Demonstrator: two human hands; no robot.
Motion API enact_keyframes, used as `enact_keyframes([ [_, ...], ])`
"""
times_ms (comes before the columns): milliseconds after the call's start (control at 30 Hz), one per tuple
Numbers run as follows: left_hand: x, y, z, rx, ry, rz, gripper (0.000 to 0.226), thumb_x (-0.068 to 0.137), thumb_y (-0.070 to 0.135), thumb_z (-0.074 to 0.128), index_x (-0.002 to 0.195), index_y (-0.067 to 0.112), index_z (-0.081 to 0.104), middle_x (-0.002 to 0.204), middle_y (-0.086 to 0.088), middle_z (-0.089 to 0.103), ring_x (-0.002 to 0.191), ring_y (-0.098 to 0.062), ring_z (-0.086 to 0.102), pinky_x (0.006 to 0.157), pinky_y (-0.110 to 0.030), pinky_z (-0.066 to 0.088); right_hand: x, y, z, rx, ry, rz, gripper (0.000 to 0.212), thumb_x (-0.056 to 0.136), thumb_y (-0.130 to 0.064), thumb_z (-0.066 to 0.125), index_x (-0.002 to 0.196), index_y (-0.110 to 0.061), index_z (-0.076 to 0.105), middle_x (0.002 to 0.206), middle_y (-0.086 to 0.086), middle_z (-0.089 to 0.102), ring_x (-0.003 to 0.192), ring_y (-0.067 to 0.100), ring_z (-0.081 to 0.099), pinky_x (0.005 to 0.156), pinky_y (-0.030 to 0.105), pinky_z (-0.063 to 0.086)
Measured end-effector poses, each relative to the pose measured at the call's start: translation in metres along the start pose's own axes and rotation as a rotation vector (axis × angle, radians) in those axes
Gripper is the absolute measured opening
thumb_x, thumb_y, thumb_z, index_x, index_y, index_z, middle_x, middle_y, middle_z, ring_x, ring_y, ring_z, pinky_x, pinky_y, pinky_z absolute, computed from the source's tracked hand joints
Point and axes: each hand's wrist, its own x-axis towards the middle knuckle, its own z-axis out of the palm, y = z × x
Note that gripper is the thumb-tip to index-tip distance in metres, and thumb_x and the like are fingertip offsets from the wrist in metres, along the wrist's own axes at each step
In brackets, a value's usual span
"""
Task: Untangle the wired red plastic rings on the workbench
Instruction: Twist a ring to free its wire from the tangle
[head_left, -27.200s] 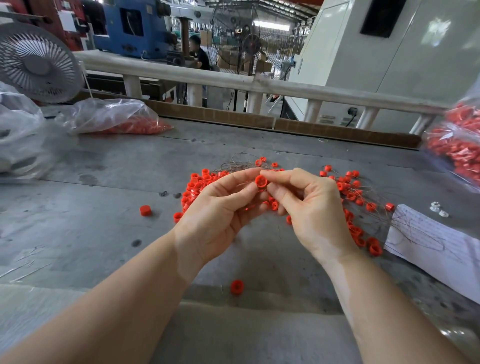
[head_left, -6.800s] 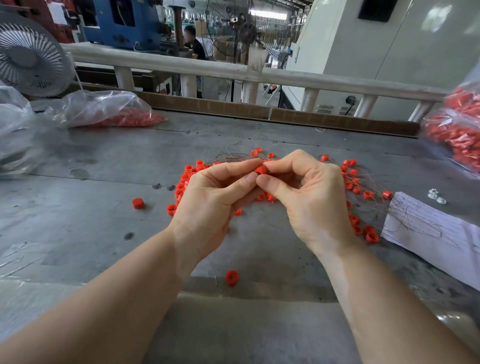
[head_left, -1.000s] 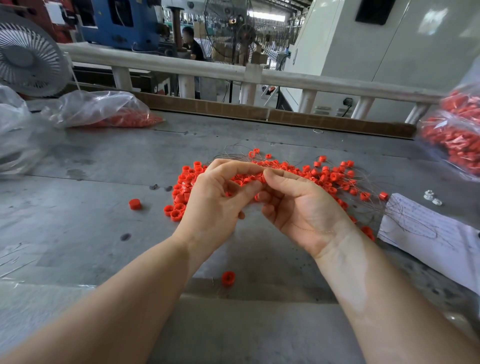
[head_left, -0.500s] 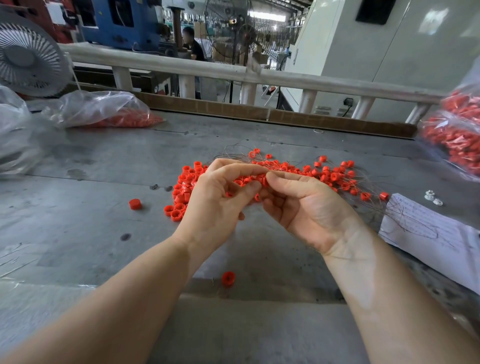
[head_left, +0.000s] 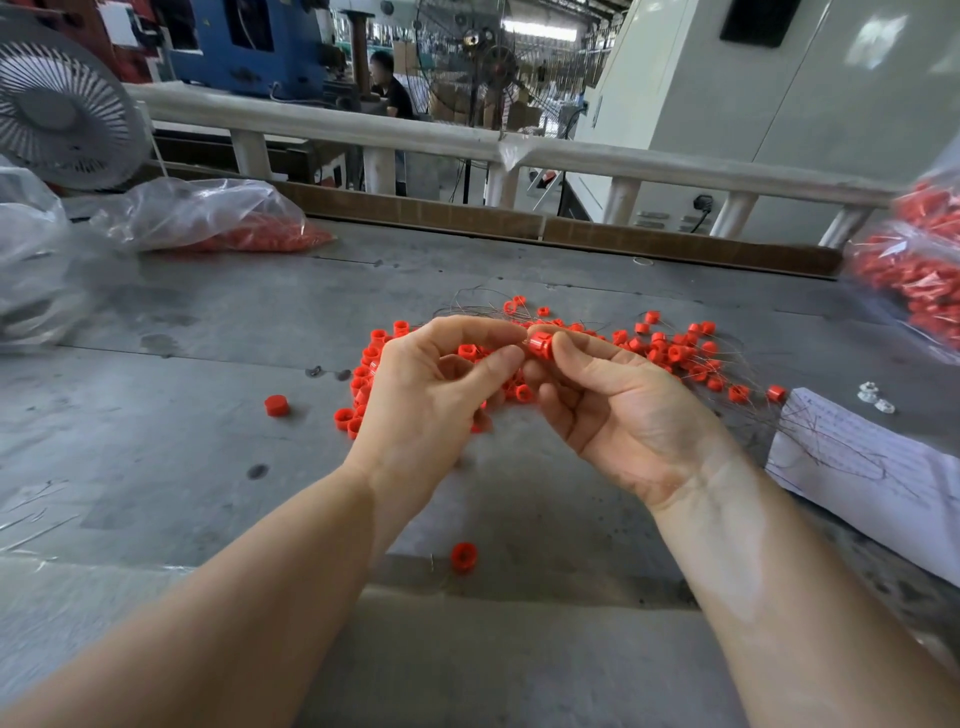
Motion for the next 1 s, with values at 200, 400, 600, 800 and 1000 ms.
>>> enact_keyframes([
  [200, -0.0002, 0.0, 0.0011, -0.018, 0.013, -0.003, 0.017, 0.083, 0.005, 0.067, 0.08, 0.02, 0.071, 0.055, 0.004, 0.06, 0.051, -0.004, 0.051, 0.046, -0.014, 0.042, -0.0027, -0.0005, 0.0005, -0.039, 0.045, -0.003, 0.011, 0.064, -0.015, 0.065, 0.063, -0.014, 0.075, 0.066, 0.002, 0.071, 0.058, 0.008, 0.068, 0.046, 0.014, 0.051],
  [400, 0.0002, -0.001, 0.0014, 0.0, 0.016, 0.005, 0.015, 0.083, 0.007, 0.068, 0.079, 0.022, 0.071, 0.053, 0.007, 0.06, 0.05, -0.005, 0.051, 0.045, -0.014, 0.041, -0.0003, 0.0007, -0.0007, -0.008, 0.023, -0.019, 0.014, 0.067, -0.012, 0.063, 0.071, -0.013, 0.076, 0.068, 0.002, 0.071, 0.057, 0.006, 0.066, 0.047, 0.014, 0.05],
  [600, 0.0009, -0.0026, 0.0029, 0.091, -0.003, 0.091, 0.023, 0.081, 0.005, 0.069, 0.079, 0.027, 0.074, 0.074, 0.013, 0.064, 0.053, -0.004, 0.052, 0.046, -0.012, 0.04, 0.0005, 0.0007, -0.0007, 0.014, 0.028, -0.036, 0.015, 0.067, -0.014, 0.062, 0.069, -0.013, 0.076, 0.07, 0.004, 0.072, 0.06, 0.009, 0.069, 0.047, 0.015, 0.051],
  [800, 0.0031, -0.005, 0.0022, 0.169, 0.008, 0.13, 0.026, 0.083, 0.004, 0.067, 0.086, 0.029, 0.074, 0.082, 0.014, 0.061, 0.059, 0.002, 0.054, 0.05, -0.009, 0.04, -0.0004, -0.0007, -0.0001, -0.001, 0.074, -0.038, 0.02, 0.067, -0.016, 0.063, 0.086, -0.011, 0.066, 0.073, 0.005, 0.073, 0.064, 0.011, 0.07, 0.045, 0.015, 0.051],
  [1000, 0.0023, -0.0065, 0.0036, 0.22, -0.001, 0.157, 0.025, 0.082, 0.009, 0.069, 0.099, 0.027, 0.072, 0.085, 0.012, 0.059, 0.056, 0.001, 0.049, 0.055, -0.013, 0.042, 0.0018, 0.0018, -0.0008, -0.019, 0.095, -0.057, 0.016, 0.065, -0.017, 0.065, 0.08, -0.014, 0.069, 0.069, -0.001, 0.07, 0.057, 0.006, 0.065, 0.048, 0.015, 0.05],
])
